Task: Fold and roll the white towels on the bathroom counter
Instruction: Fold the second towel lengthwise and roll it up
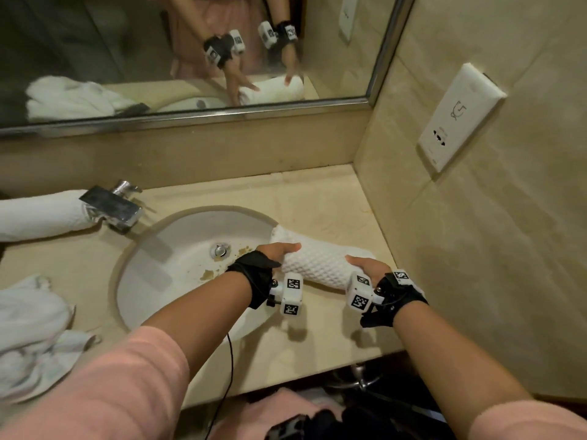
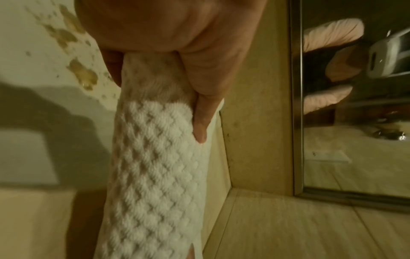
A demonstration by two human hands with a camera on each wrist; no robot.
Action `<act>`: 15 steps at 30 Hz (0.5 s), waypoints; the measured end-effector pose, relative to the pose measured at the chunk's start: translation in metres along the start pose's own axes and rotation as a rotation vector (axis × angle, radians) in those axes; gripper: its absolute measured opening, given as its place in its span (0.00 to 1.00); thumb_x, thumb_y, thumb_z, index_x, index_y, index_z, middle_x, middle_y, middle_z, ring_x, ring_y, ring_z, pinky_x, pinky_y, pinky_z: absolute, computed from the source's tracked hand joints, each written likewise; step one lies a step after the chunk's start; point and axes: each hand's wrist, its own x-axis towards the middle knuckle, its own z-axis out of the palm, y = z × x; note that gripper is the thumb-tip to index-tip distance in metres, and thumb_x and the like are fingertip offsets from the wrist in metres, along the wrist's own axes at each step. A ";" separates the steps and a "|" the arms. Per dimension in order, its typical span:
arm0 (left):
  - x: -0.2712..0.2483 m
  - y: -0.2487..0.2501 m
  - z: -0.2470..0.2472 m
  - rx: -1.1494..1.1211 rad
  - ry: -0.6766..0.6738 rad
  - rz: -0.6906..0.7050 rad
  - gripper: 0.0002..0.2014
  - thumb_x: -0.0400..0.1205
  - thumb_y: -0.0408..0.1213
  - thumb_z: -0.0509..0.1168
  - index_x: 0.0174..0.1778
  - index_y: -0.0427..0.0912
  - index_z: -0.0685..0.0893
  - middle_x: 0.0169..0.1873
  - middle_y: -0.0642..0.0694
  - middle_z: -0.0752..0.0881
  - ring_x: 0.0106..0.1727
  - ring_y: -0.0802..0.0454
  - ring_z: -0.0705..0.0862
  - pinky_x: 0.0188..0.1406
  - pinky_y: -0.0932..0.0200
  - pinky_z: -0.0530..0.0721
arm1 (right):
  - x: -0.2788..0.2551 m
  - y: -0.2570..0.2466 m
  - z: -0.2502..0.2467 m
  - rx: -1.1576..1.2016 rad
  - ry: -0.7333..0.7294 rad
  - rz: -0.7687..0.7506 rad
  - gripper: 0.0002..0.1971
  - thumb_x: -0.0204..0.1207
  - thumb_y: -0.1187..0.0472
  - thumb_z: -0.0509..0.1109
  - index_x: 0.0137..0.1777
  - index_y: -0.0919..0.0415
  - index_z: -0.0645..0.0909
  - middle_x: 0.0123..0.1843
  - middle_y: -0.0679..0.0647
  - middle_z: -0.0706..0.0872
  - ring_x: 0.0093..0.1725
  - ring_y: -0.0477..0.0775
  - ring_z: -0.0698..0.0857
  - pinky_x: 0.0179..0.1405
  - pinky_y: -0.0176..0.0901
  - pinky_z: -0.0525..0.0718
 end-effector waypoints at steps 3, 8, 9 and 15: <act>0.042 -0.015 -0.050 -0.078 0.050 0.067 0.53 0.49 0.53 0.86 0.69 0.33 0.79 0.58 0.40 0.87 0.55 0.42 0.87 0.56 0.51 0.84 | -0.029 -0.010 0.037 0.008 -0.055 -0.063 0.19 0.67 0.56 0.81 0.51 0.68 0.83 0.30 0.62 0.90 0.41 0.63 0.88 0.44 0.56 0.85; -0.024 -0.008 -0.129 -0.187 0.085 0.119 0.41 0.61 0.43 0.83 0.67 0.29 0.78 0.57 0.37 0.87 0.55 0.41 0.87 0.50 0.49 0.86 | -0.052 -0.020 0.114 0.006 -0.154 -0.133 0.22 0.71 0.61 0.79 0.60 0.73 0.80 0.24 0.61 0.87 0.31 0.60 0.89 0.33 0.49 0.88; -0.039 -0.009 -0.148 -0.211 0.118 0.139 0.37 0.63 0.40 0.83 0.66 0.28 0.79 0.57 0.36 0.87 0.54 0.40 0.88 0.45 0.52 0.86 | -0.060 -0.020 0.133 -0.009 -0.175 -0.136 0.20 0.73 0.62 0.77 0.60 0.71 0.79 0.22 0.61 0.86 0.24 0.58 0.87 0.23 0.45 0.86; -0.106 -0.025 -0.256 -0.267 0.182 0.219 0.19 0.75 0.34 0.74 0.60 0.27 0.83 0.50 0.39 0.89 0.41 0.45 0.88 0.44 0.55 0.85 | -0.105 -0.003 0.245 -0.093 -0.338 -0.108 0.14 0.78 0.61 0.72 0.58 0.70 0.79 0.21 0.60 0.85 0.14 0.54 0.82 0.12 0.35 0.77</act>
